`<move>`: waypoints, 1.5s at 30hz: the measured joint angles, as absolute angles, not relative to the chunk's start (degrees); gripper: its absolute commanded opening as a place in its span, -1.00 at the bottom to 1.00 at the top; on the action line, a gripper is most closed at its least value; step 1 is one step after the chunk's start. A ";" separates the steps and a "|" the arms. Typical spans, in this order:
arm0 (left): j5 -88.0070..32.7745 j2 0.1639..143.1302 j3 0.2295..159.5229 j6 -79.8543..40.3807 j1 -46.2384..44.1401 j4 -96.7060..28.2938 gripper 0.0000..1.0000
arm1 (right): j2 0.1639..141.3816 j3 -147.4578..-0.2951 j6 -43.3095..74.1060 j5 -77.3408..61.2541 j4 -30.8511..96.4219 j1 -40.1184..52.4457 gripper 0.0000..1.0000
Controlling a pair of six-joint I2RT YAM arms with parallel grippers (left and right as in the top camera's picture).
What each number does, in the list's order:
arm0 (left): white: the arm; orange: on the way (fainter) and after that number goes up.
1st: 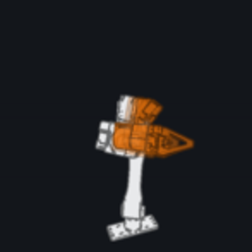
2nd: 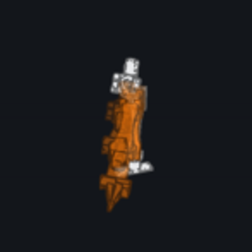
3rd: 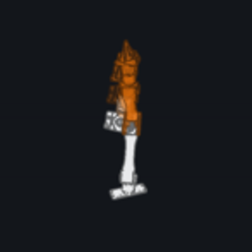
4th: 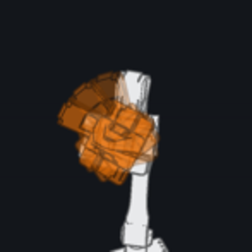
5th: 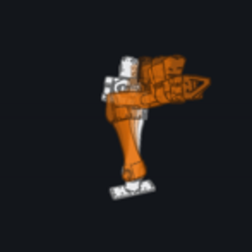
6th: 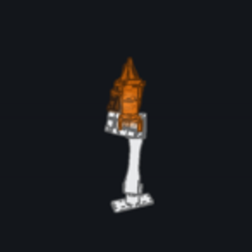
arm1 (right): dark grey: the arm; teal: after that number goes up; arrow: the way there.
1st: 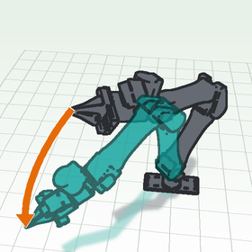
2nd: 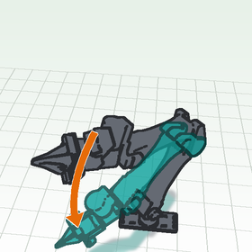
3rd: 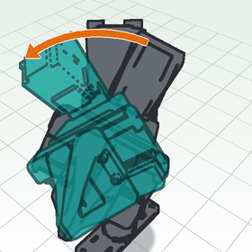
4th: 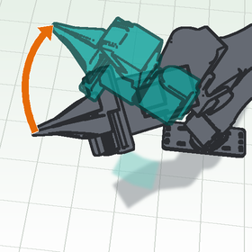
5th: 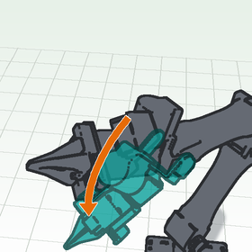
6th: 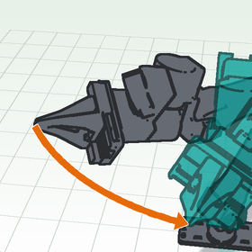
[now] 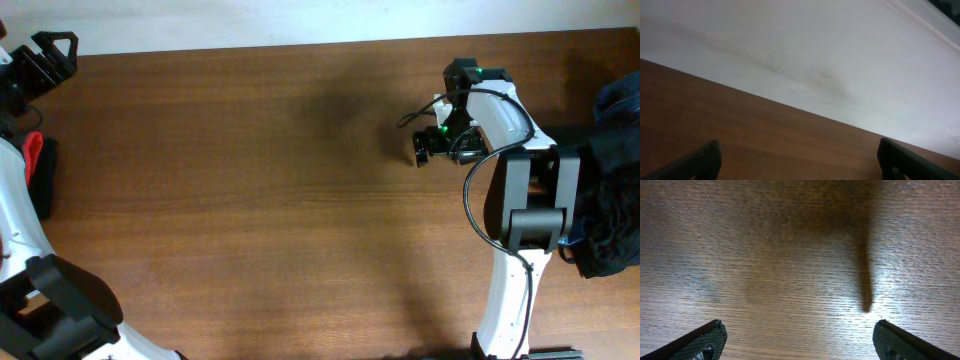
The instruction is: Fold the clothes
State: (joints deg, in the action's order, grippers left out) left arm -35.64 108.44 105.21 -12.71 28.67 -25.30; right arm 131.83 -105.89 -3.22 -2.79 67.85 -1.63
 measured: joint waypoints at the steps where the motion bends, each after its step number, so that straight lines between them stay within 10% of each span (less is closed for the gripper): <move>1: -35.64 108.44 105.21 -12.71 28.67 -25.32 0.99 | 131.83 -105.89 -3.25 -2.79 67.85 -1.63 0.97; 45: -35.66 108.44 105.21 -12.71 28.67 -25.74 1.00 | 115.74 -105.67 -3.27 -2.79 67.85 -1.63 0.97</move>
State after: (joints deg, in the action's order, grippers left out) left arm -35.66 108.44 105.21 -12.71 28.67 -25.74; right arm 115.74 -105.67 -3.27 -2.79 67.85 -1.63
